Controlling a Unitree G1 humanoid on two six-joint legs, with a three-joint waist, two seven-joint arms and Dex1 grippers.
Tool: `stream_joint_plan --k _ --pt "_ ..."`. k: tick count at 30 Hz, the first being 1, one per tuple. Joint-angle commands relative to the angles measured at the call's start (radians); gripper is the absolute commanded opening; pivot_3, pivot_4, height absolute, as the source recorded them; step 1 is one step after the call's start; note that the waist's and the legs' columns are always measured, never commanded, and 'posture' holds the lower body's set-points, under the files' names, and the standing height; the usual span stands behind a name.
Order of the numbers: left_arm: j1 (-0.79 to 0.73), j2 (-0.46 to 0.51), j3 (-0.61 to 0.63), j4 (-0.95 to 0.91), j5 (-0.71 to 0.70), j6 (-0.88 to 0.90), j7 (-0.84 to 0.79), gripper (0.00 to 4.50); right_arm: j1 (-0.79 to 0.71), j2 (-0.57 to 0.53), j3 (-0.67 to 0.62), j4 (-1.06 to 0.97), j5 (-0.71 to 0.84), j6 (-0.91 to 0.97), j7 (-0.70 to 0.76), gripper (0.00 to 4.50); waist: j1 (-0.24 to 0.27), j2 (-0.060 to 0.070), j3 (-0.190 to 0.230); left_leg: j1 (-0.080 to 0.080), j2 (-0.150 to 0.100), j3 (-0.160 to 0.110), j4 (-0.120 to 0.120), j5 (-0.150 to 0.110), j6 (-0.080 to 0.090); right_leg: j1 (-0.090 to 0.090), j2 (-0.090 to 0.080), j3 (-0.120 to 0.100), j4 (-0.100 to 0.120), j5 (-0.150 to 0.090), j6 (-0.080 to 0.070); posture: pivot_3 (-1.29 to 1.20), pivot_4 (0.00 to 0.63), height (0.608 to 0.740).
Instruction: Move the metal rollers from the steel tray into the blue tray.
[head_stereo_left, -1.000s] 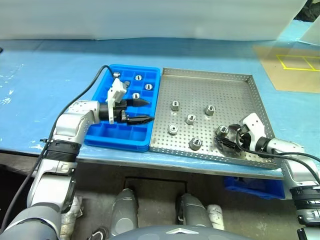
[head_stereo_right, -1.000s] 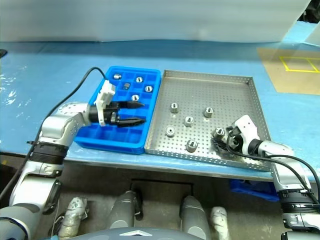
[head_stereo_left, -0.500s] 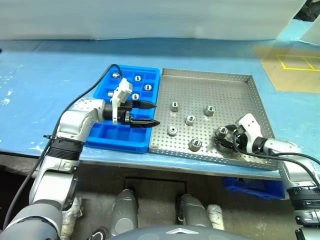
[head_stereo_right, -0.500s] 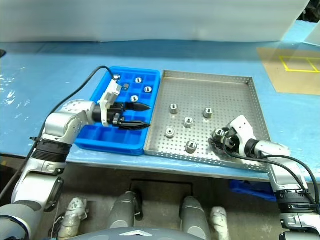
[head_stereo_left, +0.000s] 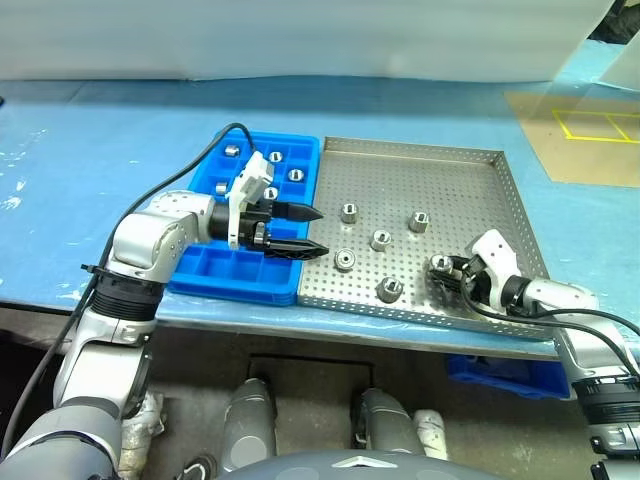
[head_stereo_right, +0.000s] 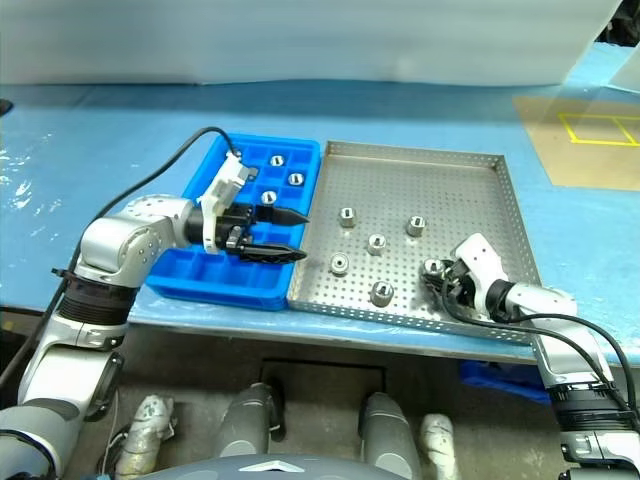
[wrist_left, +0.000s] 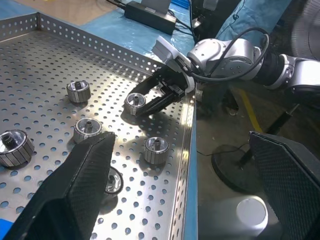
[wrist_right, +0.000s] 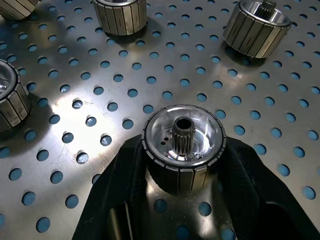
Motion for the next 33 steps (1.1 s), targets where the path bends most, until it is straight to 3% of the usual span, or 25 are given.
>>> stream_joint_plan --k 1,7,12,19,33 --pt "-0.037 0.015 0.003 -0.014 -0.016 -0.015 -0.026 4.5 -0.015 0.006 0.009 -0.003 -0.005 0.007 -0.003 1.65 0.0 0.0 0.0 0.0 0.0 0.0 0.0 0.0 0.0 0.0 0.0 0.0 0.0 0.0 0.0 -0.15 0.15 0.74" --pt "-0.081 0.024 0.01 0.026 -0.001 -0.045 -0.043 4.5 -0.055 0.011 0.005 -0.051 0.005 0.031 -0.005 1.65 -0.008 0.0 0.0 0.0 0.0 0.0 0.0 0.0 0.0 0.0 0.0 0.0 0.0 0.0 0.0 -0.15 0.15 0.74" --pt "-0.14 0.013 0.013 0.22 0.045 -0.166 -0.092 4.5 -0.12 0.014 0.008 -0.126 0.039 0.084 0.016 1.65 -0.018 0.0 0.0 0.0 -0.001 0.0 0.0 0.0 -0.001 -0.001 0.0 0.0 0.001 0.0 0.0 -0.14 0.15 0.74" --pt "-0.166 0.08 0.007 0.313 0.111 -0.293 -0.199 4.5 -0.265 0.058 0.087 -0.238 0.094 0.172 0.062 1.65 -0.015 0.0 0.0 -0.004 0.001 0.0 -0.001 0.0 0.0 -0.005 0.001 -0.001 0.0 0.0 -0.001 -0.1 0.15 0.74" --pt "0.016 0.227 0.139 0.007 0.007 -0.148 -0.122 4.5 -0.536 0.261 0.271 -0.03 0.051 0.085 0.127 1.65 0.033 0.0 0.0 -0.005 0.004 -0.001 -0.001 0.001 -0.003 -0.005 0.001 -0.003 0.003 0.0 -0.001 0.12 0.15 0.74"
